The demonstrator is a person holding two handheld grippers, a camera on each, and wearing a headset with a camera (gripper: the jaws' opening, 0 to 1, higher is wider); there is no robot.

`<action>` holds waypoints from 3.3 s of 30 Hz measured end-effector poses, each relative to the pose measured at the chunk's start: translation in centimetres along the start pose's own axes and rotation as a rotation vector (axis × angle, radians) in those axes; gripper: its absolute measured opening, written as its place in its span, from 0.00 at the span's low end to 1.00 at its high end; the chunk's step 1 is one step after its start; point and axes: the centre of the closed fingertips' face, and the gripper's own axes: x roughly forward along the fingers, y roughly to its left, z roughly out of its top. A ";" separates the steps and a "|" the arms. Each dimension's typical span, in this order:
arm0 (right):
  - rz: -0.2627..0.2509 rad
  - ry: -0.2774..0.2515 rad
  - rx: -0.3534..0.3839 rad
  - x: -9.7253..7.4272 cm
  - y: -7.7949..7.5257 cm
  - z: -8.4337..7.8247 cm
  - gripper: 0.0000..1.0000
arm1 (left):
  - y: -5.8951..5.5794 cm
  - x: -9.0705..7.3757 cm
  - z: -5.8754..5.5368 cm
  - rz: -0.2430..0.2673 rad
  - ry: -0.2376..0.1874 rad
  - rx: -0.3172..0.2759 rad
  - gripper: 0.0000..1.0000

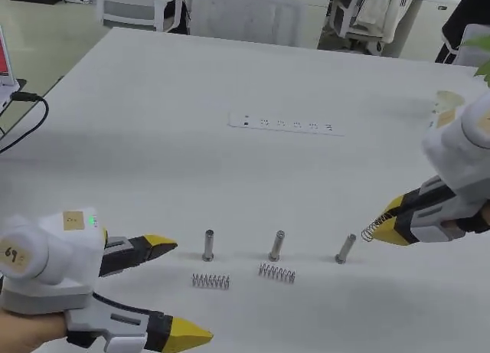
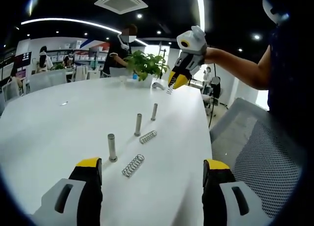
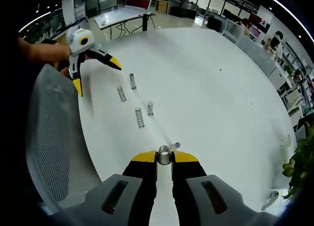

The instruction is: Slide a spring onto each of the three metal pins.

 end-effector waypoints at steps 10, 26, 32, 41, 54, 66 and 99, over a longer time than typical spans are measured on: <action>0.001 0.042 0.003 1.4 -1.5 -0.7 0.08 | -0.1 0.1 -0.3 0.001 0.008 -0.001 0.83; 0.033 0.079 0.004 3.5 -2.2 -1.0 0.08 | -0.1 0.3 -0.3 0.005 0.010 -0.003 0.83; 0.040 0.084 0.005 3.9 -2.2 -0.9 0.08 | -0.2 0.3 -0.3 0.004 0.010 -0.004 0.83; 0.054 0.096 0.011 4.7 -2.3 -1.0 0.08 | -0.2 0.2 -0.3 0.002 0.014 -0.004 0.81; 0.079 0.119 0.038 6.7 -1.8 -2.0 0.08 | -0.1 0.3 -0.5 0.001 0.018 -0.006 0.81; 0.082 0.142 0.050 8.7 -1.3 -2.9 0.08 | -0.2 0.3 -0.5 -0.006 0.021 -0.003 0.80; 0.080 0.145 0.058 9.8 -1.2 -3.6 0.17 | -0.3 0.4 -0.6 -0.004 0.025 -0.006 0.79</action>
